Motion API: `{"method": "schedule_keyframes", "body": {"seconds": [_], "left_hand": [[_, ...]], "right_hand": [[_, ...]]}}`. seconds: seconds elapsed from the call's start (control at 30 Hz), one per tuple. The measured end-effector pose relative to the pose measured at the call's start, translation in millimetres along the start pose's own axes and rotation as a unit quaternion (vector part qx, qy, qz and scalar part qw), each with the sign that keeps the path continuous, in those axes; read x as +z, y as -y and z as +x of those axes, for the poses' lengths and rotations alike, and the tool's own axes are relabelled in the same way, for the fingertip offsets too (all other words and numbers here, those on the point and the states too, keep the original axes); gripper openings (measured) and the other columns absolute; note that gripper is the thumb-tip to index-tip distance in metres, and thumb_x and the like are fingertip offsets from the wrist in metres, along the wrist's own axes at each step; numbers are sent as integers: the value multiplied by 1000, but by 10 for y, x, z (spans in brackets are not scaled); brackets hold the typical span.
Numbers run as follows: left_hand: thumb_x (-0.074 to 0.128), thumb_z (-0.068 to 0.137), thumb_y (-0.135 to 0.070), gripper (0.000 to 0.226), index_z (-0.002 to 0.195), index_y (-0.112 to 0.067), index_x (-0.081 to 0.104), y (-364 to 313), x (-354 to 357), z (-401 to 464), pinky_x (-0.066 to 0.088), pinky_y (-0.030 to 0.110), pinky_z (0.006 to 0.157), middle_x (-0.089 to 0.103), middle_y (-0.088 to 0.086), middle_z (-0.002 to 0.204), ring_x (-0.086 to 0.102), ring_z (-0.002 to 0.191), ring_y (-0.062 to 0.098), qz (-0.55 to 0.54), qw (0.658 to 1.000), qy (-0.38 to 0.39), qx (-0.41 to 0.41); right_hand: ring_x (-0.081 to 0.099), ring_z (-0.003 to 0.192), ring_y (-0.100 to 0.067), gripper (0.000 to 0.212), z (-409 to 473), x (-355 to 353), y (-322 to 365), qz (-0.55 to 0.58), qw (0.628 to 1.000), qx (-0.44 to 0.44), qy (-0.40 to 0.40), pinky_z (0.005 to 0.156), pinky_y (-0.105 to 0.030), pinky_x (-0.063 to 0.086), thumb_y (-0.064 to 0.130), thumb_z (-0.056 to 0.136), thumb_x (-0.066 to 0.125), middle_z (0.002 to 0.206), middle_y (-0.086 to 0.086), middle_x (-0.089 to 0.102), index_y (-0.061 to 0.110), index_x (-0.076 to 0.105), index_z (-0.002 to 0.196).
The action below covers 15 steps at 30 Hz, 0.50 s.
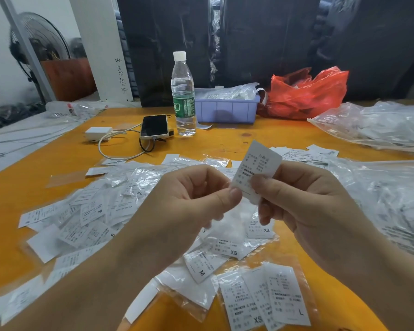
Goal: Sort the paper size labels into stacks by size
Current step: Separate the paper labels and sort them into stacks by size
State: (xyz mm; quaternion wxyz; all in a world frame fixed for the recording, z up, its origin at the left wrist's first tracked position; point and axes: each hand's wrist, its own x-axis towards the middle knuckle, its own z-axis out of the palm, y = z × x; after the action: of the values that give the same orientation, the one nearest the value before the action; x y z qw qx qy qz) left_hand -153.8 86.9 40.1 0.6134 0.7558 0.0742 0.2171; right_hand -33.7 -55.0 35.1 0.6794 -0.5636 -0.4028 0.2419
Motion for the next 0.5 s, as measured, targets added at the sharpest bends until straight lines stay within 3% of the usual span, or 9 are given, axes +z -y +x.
{"method": "schedule_keyframes", "body": {"seconds": [0.1, 0.23, 0.33, 0.5], "left_hand": [[75, 69, -36, 14, 73, -23, 73, -5, -12, -3, 45, 18, 51, 65, -2, 65, 55, 53, 7, -16, 1000, -22, 5], [76, 62, -40, 18, 71, -24, 74, -21, -17, -7, 44, 16, 49, 65, -1, 63, 53, 51, 9, -53, 998, -44, 1], [73, 69, -32, 8, 71, -25, 74, -22, -12, 4, 44, 16, 48, 64, -1, 62, 52, 51, 8, -65, 996, -52, 1], [69, 76, -38, 12, 80, -28, 74, -21, -9, -19, 48, 16, 55, 66, -8, 68, 55, 57, 4, 9, 1000, -16, 17]], "right_hand": [[53, 61, -18, 21, -7, -2, 13, -10, 1000, -5, 5, 56, -25, 48, 21, 77, 66, 92, -23, 70, 8, 77, 89], [53, 55, -12, 13, -8, -8, 30, -3, 1000, -15, 0, 54, -22, 48, 19, 75, 79, 75, -7, 71, 14, 78, 87], [53, 55, -12, 20, -14, 1, 35, 9, 1000, -15, -2, 53, -22, 48, 22, 67, 72, 73, -5, 71, 14, 78, 84], [53, 54, -9, 24, -13, 33, 36, 1, 1000, -23, -1, 51, -21, 47, 22, 64, 72, 76, -5, 74, 14, 77, 85]]}}
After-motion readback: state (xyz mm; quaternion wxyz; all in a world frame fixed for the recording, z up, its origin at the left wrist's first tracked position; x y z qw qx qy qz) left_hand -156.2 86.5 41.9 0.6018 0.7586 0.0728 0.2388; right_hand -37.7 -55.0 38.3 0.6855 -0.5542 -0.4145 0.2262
